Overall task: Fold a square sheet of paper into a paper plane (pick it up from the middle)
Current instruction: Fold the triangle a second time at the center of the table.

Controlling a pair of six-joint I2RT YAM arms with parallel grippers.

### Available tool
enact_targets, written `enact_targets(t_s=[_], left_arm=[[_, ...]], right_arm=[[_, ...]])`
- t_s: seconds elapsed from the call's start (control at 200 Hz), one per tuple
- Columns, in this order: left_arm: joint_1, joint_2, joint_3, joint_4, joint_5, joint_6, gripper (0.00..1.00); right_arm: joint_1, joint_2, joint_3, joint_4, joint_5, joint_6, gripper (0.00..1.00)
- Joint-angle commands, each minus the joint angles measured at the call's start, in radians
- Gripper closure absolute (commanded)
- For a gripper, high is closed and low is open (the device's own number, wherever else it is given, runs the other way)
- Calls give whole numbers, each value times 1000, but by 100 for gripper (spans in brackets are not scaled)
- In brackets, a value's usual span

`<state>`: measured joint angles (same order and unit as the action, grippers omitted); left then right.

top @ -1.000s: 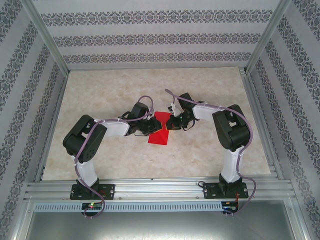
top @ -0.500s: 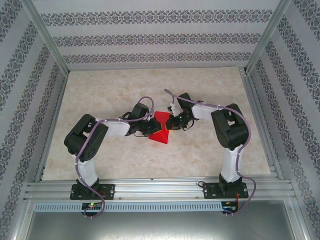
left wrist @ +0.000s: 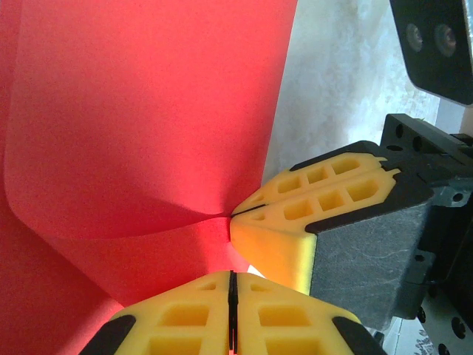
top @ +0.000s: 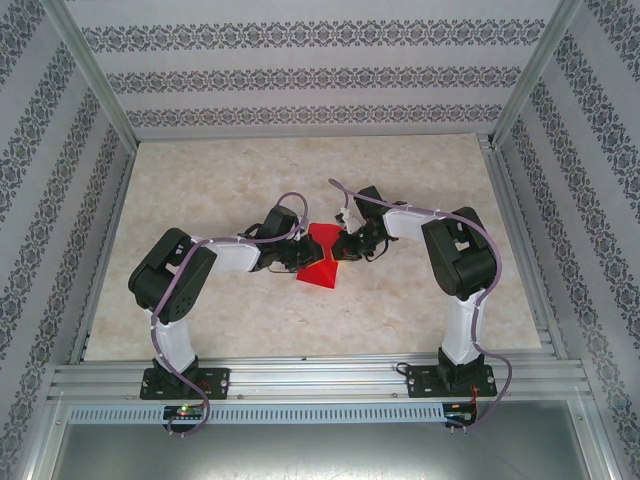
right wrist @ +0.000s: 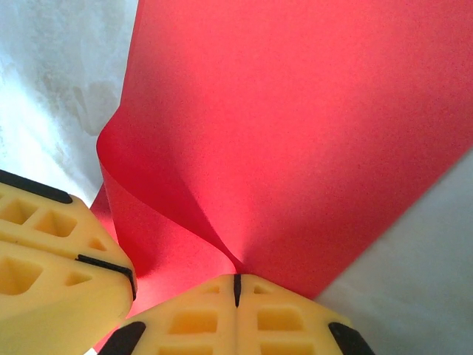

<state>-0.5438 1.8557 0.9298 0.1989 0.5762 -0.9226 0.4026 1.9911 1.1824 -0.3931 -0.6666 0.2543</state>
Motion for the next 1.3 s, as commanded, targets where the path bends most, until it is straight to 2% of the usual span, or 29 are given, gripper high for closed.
enact_targets(t_s=[0.0,0.4,1.294], left_arm=[[-8,2,8,40,10,8,88],[-8,40,30,-40,1,19,90],[-8,59,24,-108,-26,25,90]], right_arm=[[-5,-8,2,-23,7,-26,97],[-5,0,4,-28,13,-24,97],[-5,5,8,-45,29,-28,96]])
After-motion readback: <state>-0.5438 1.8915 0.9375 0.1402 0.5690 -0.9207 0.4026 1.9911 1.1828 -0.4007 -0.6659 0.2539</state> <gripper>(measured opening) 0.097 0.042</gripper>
